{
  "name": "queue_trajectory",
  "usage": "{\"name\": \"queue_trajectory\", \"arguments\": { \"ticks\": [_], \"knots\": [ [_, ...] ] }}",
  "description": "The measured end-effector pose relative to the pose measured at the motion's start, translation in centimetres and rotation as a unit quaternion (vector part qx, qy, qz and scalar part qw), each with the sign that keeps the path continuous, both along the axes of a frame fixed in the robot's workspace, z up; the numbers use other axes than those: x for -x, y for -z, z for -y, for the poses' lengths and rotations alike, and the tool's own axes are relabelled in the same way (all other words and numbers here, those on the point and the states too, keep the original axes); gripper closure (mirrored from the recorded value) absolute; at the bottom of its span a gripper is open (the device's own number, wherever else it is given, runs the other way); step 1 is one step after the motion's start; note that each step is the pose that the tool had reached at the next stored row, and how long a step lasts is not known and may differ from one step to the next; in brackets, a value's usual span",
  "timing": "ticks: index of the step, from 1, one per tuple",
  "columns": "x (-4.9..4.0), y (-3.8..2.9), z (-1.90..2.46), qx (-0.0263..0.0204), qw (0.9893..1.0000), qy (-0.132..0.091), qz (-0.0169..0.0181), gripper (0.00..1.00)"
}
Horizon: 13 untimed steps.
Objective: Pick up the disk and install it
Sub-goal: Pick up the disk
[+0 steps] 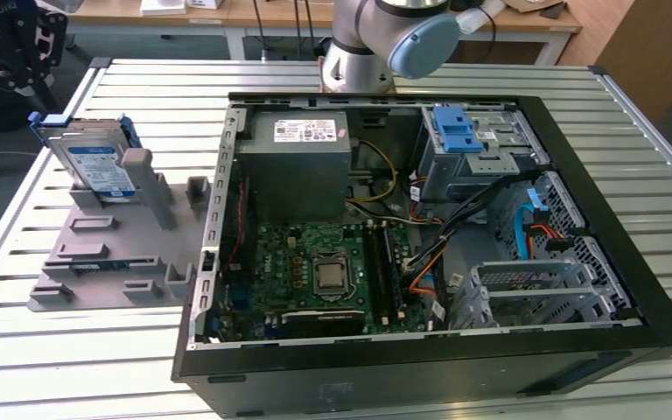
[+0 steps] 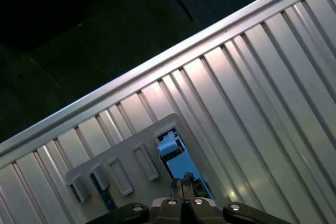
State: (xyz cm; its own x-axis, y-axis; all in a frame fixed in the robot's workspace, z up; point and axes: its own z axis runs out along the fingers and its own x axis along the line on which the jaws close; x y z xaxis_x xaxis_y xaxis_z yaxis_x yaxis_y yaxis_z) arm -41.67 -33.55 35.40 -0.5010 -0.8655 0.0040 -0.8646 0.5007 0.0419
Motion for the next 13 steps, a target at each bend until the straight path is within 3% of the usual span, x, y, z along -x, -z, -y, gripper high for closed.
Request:
{"name": "queue_trajectory", "arguments": {
  "ticks": [13],
  "knots": [
    [0.00, -0.01, 0.00, 0.0000, 0.9996, -0.028, -0.0001, 0.89]
  ]
}}
